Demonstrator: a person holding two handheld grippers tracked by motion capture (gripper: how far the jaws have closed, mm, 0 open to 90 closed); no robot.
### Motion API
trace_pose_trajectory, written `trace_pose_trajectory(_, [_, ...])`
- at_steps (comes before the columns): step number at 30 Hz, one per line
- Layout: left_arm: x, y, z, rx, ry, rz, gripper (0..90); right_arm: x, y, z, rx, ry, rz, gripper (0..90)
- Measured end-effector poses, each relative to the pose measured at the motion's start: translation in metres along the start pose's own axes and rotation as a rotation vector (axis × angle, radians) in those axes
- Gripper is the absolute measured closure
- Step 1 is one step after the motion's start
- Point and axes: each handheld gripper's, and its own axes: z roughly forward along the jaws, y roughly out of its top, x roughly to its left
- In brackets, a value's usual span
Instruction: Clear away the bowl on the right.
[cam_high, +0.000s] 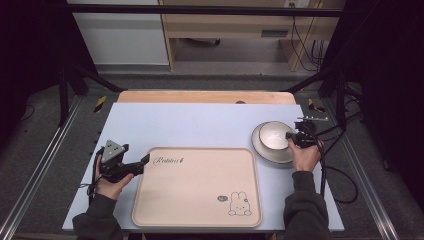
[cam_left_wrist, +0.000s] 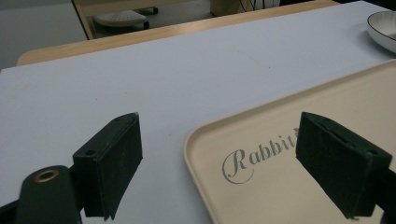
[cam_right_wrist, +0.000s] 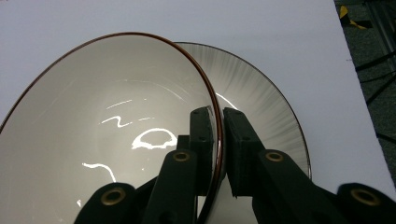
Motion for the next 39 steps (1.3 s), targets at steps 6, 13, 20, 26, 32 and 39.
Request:
trace_pose_trajectory(6, [0.000,0.000,0.000,0.000,0.000,-0.002,14.3,0.000,0.000,-0.002,-0.009,0.000,0.006,82.1])
trace_pose_trajectory(13, [0.000,0.000,-0.001,-0.001,-0.001,-0.001,14.3,0.001,0.001,-0.004,-0.014,0.008,0.006,81.8])
trace_pose_trajectory(20, [0.000,0.000,-0.001,-0.004,0.000,0.000,14.3,0.004,0.003,-0.010,-0.024,0.011,0.001,81.7])
trace_pose_trajectory(26, [0.000,0.001,-0.001,-0.007,0.001,-0.004,14.3,0.006,0.005,-0.015,-0.039,0.024,-0.016,81.7])
trace_pose_trajectory(32, [0.000,0.001,-0.001,-0.005,0.001,0.001,14.3,0.009,0.006,-0.020,-0.047,0.050,0.000,81.7])
trace_pose_trajectory(39, [0.000,0.001,-0.002,-0.007,0.002,-0.001,14.3,0.010,0.007,-0.028,-0.068,0.068,-0.010,81.7])
